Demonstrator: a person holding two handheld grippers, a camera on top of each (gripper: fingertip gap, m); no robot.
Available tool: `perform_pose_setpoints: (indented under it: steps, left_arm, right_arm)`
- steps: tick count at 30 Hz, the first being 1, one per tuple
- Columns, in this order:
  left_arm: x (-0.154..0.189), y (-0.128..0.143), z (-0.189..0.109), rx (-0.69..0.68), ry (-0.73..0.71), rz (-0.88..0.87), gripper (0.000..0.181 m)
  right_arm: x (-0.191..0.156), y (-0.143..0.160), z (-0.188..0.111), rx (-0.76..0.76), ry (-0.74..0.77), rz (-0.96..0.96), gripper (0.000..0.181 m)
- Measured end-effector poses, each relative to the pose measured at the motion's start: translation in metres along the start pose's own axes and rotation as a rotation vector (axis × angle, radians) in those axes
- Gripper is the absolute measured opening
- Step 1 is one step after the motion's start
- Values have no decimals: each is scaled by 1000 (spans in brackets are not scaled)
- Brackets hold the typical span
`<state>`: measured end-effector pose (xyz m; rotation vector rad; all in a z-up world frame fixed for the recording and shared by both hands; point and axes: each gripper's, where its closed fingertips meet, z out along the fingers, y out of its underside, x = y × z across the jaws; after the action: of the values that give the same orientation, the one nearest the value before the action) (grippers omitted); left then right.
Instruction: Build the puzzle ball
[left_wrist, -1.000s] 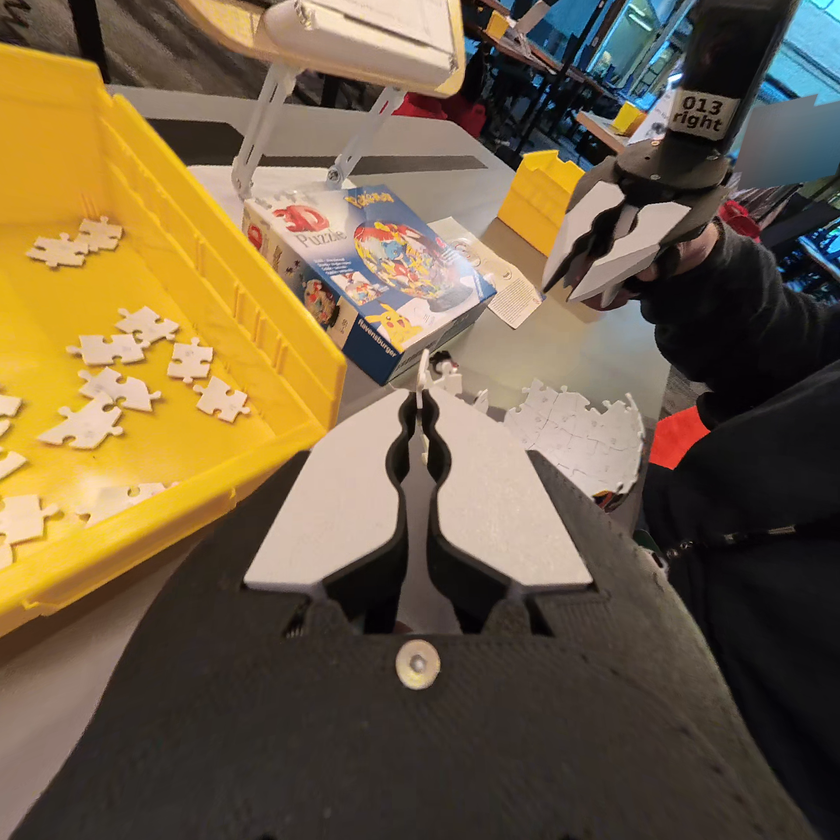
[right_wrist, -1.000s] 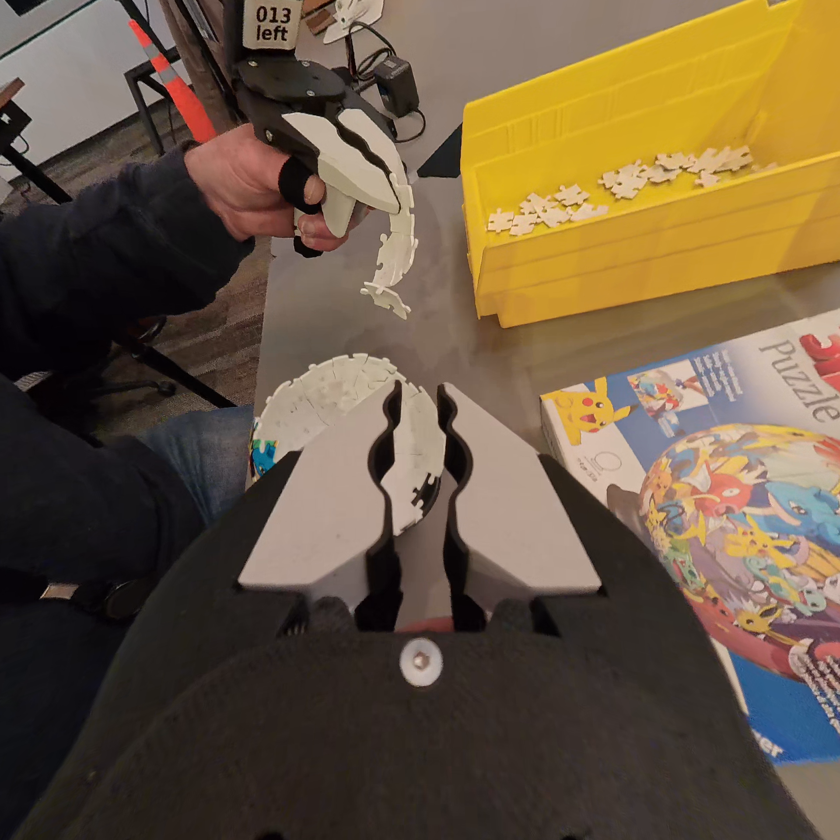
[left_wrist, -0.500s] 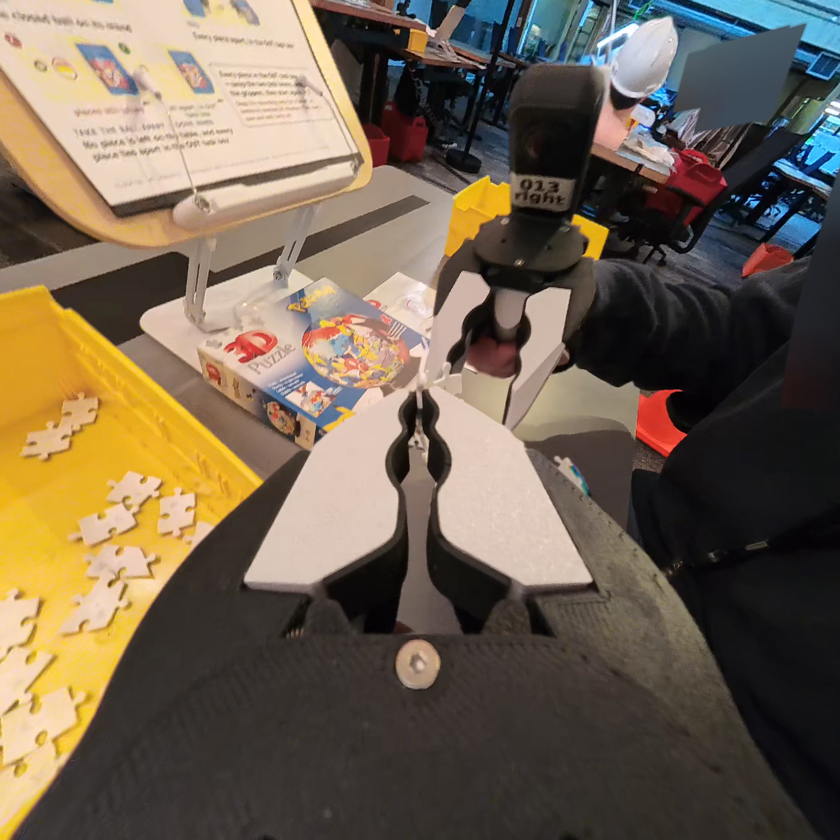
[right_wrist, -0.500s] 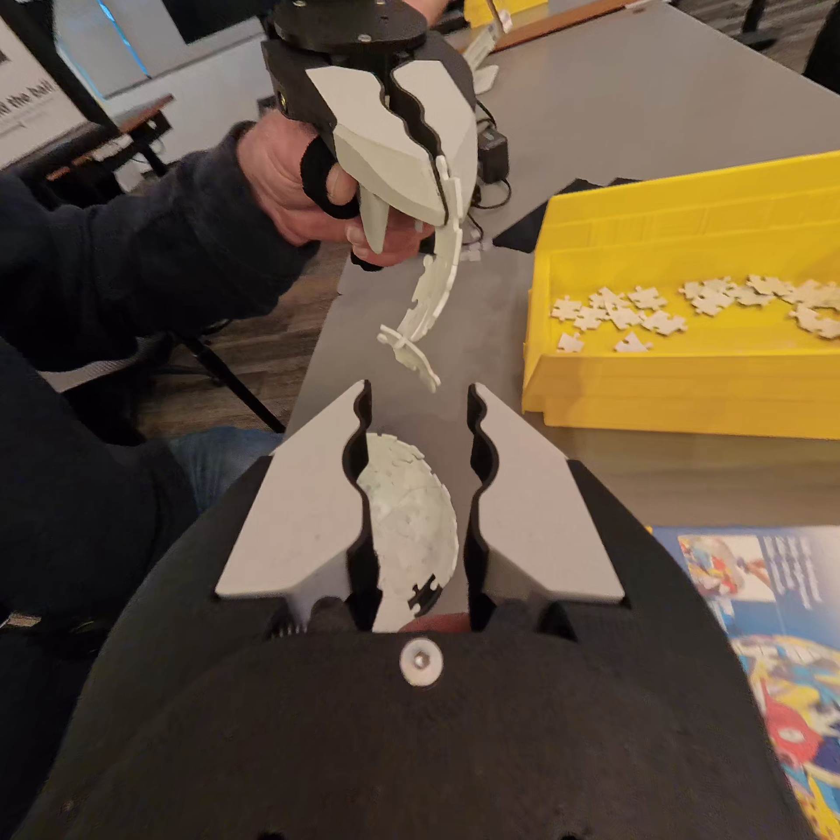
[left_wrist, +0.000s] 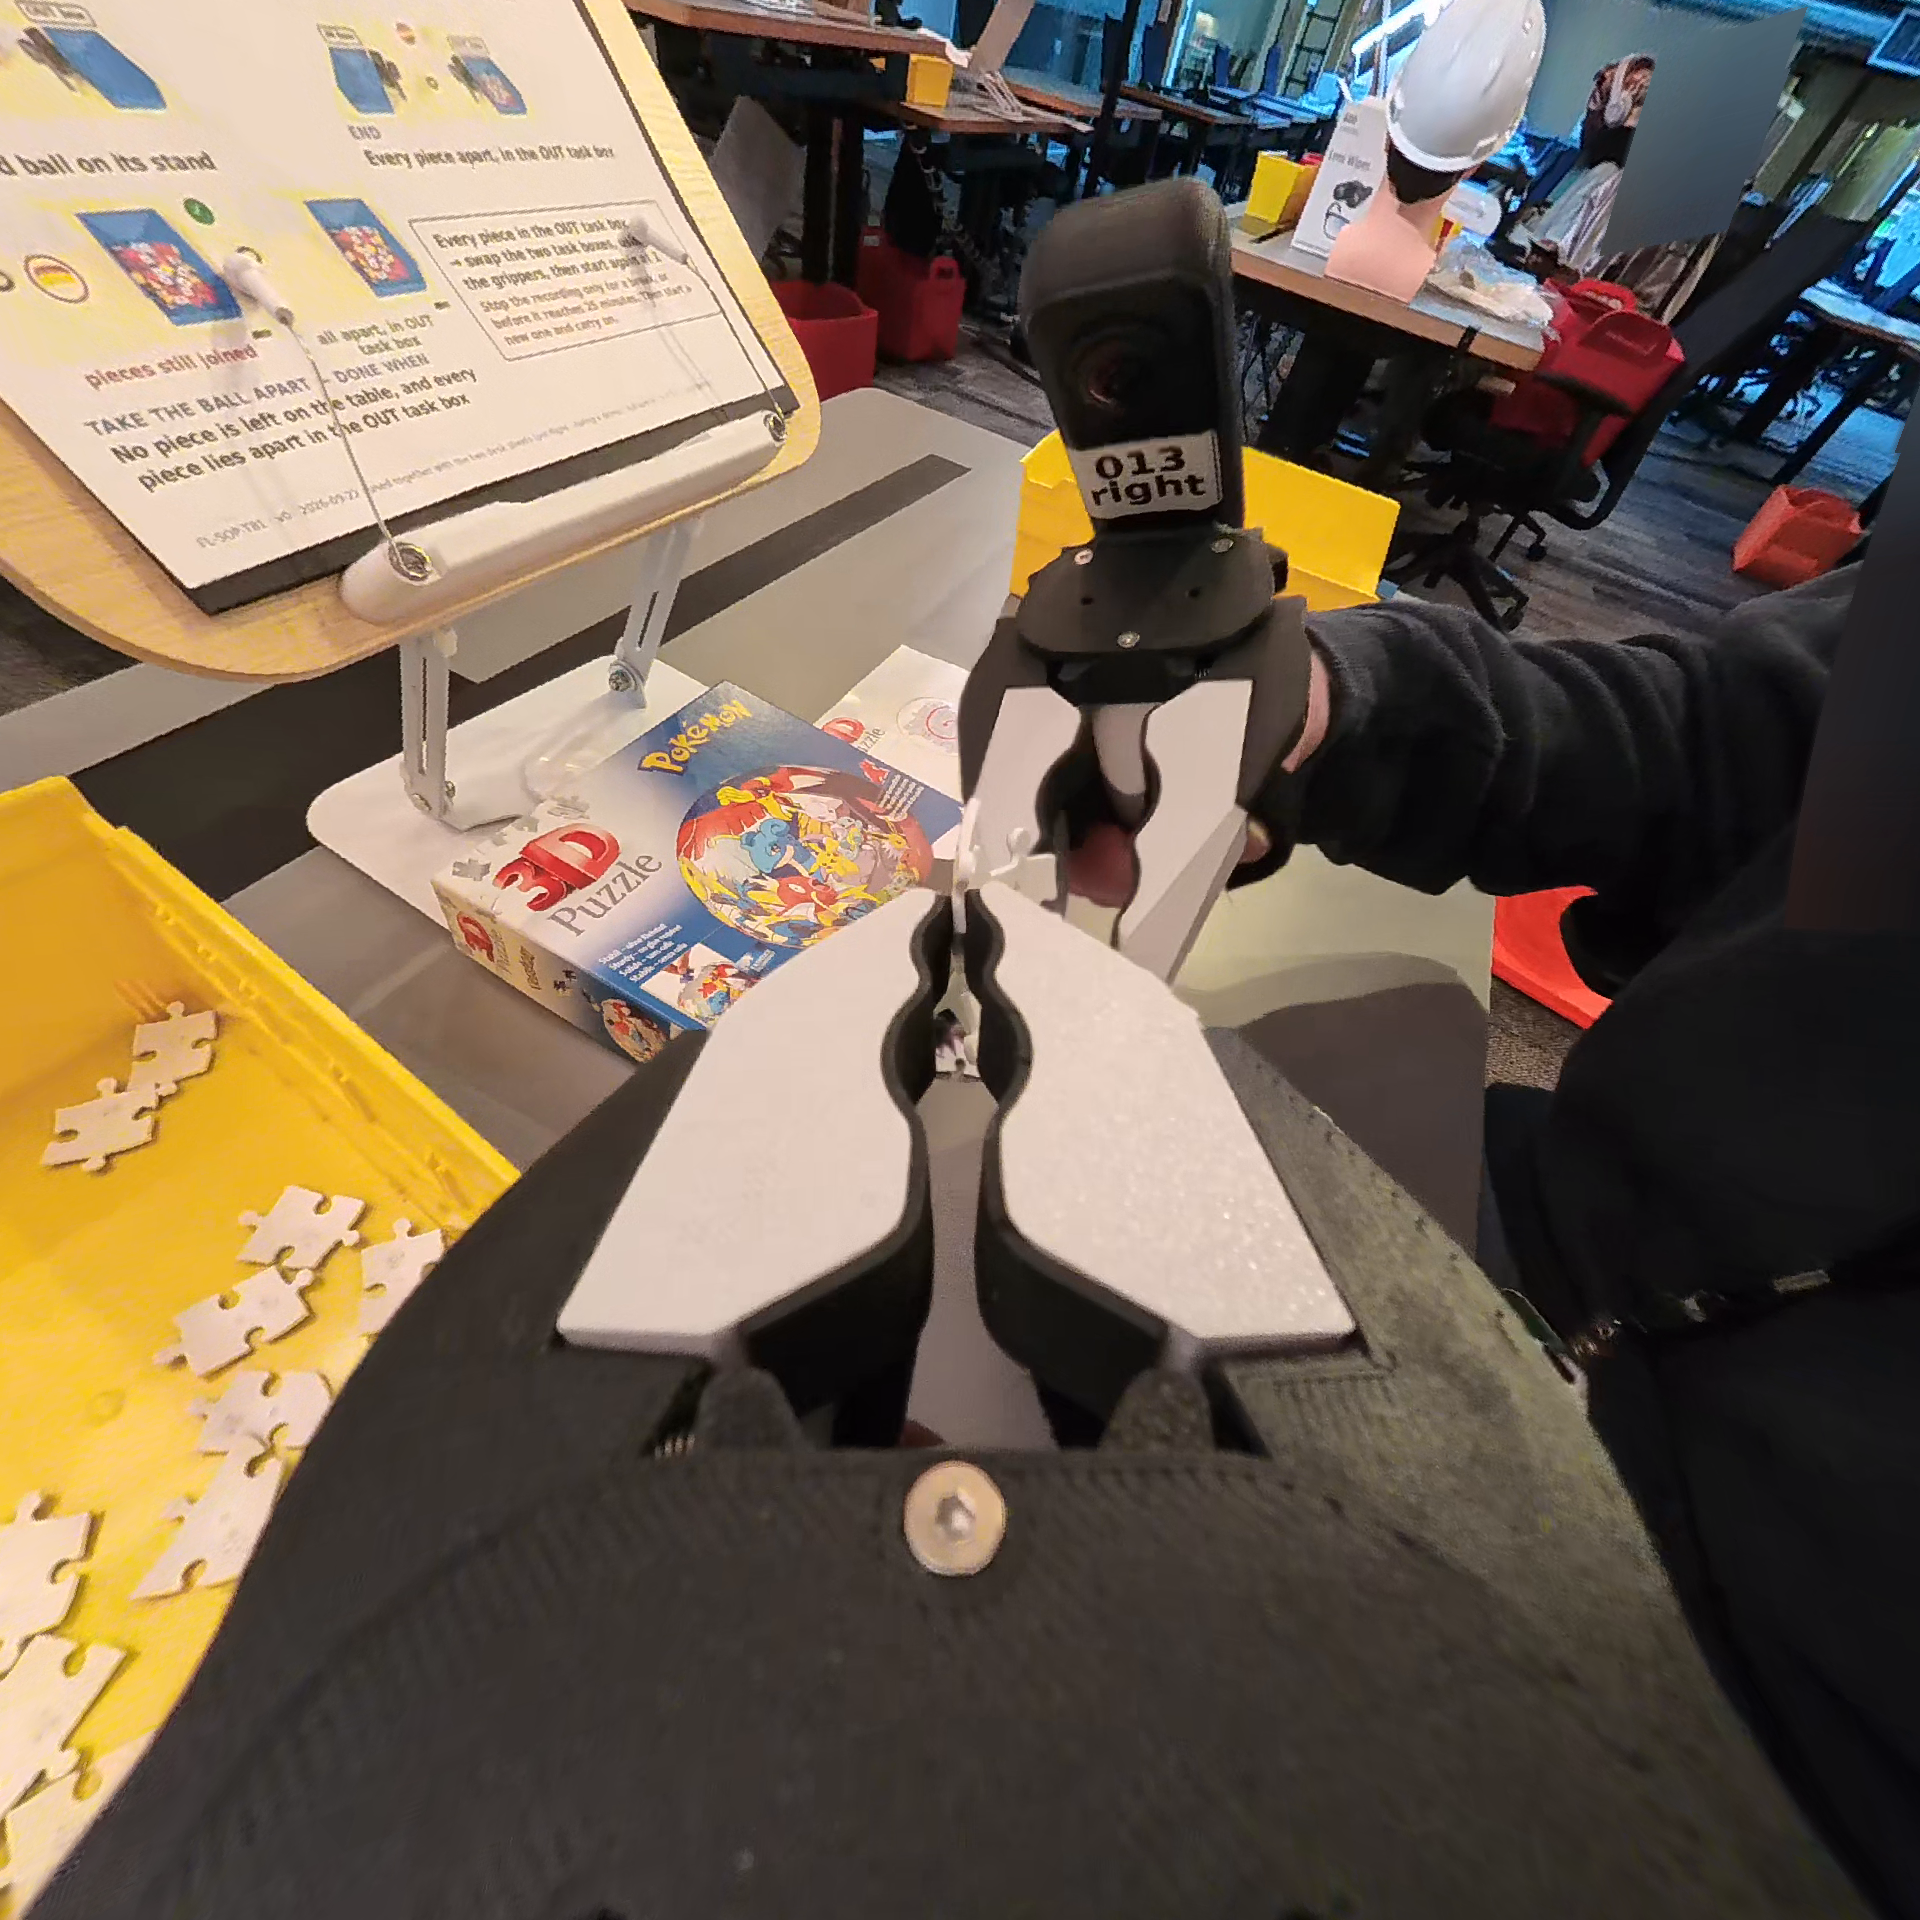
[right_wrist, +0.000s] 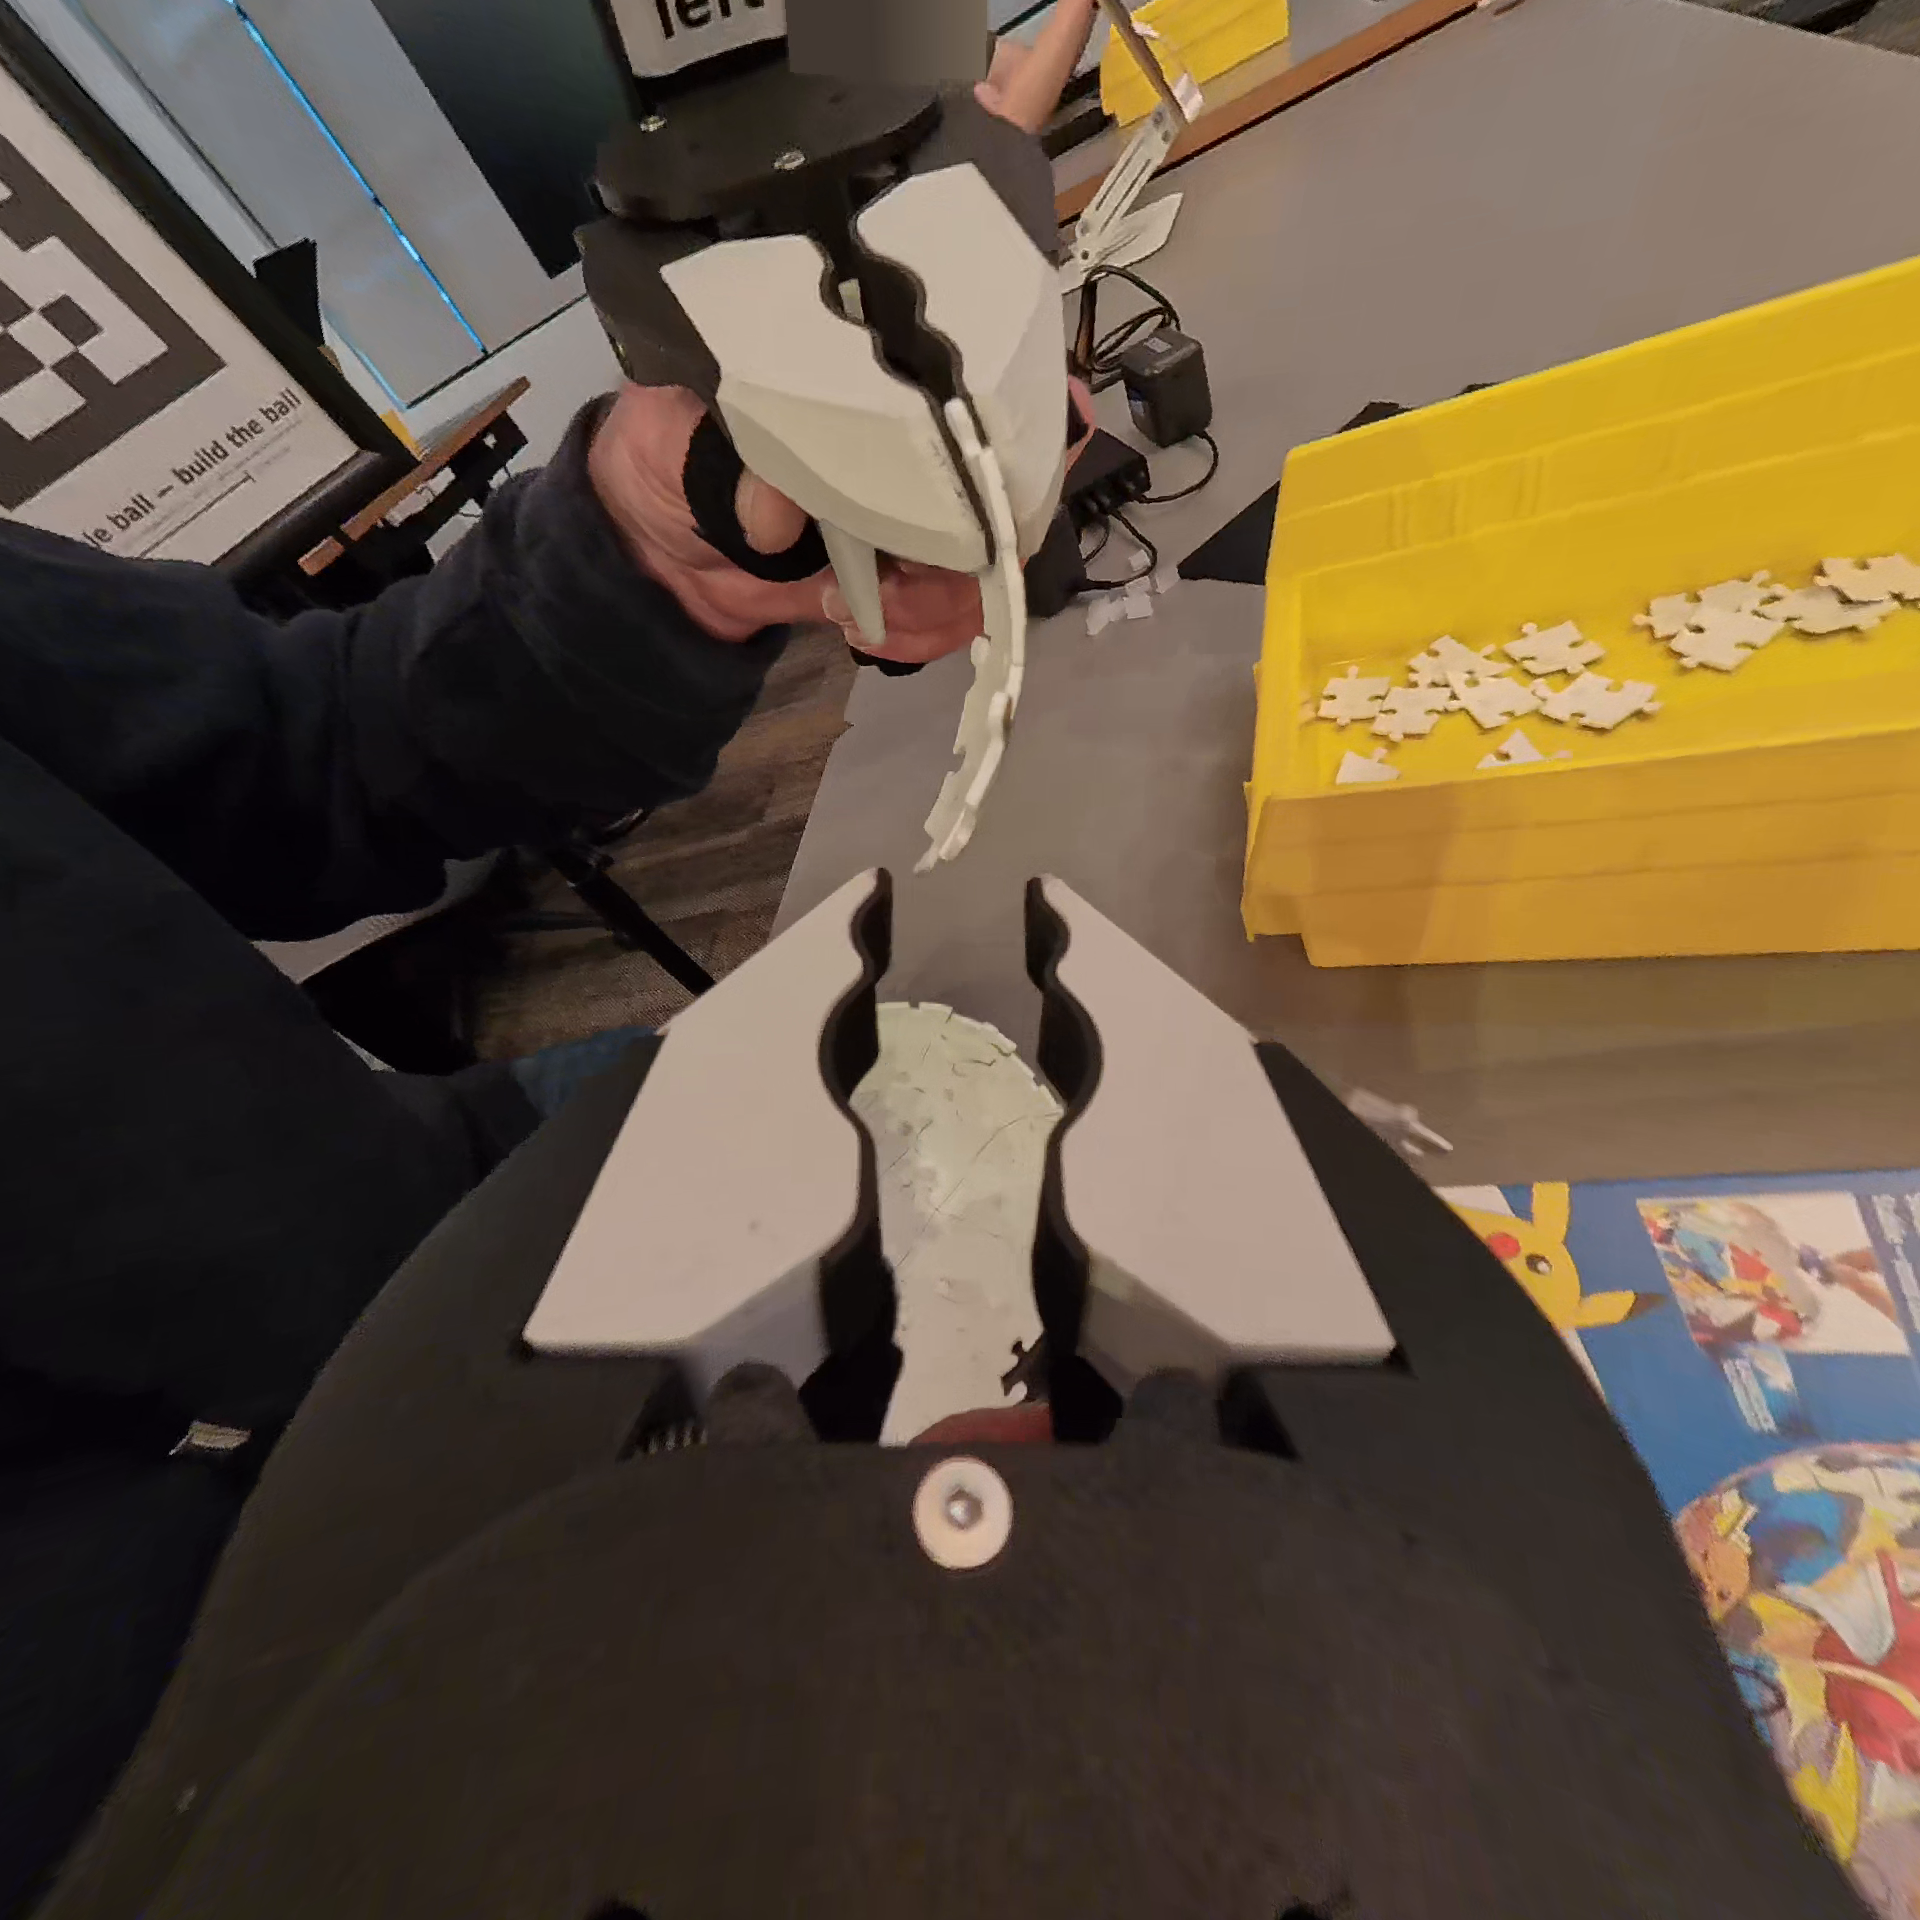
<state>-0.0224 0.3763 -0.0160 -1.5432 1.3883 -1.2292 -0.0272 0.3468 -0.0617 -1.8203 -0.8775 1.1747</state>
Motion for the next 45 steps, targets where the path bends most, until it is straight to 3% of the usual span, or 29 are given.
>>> perform_pose_setpoints:
  steps: [6,11,17,22,32,35,40,45]
  left_arm:
    - [4,6,14,-4,8,-8,2]
    - [11,10,29,-10,31,-8,2]
    - [15,15,36,17,63,-47,3]
    - [20,23,39,-8,97,-46,17]
    - [20,50,29,-119,87,-9,36]
    - [30,53,33,-127,124,4,40]
    - [40,53,49,-171,142,76,37]
    - [41,59,52,-203,144,100,15]
  right_arm:
    - [2,-5,-16,33,47,-4,30]
    - [10,-3,-22,-19,149,-14,3]
    - [10,5,-28,-43,166,29,1]
    - [9,13,-33,-93,181,39,1]
    - [12,64,-56,-520,224,10,1]
    - [7,66,-55,-586,215,-22,1]
    - [6,60,-48,-643,248,-78,1]
    - [2,57,-42,-660,249,-93,1]
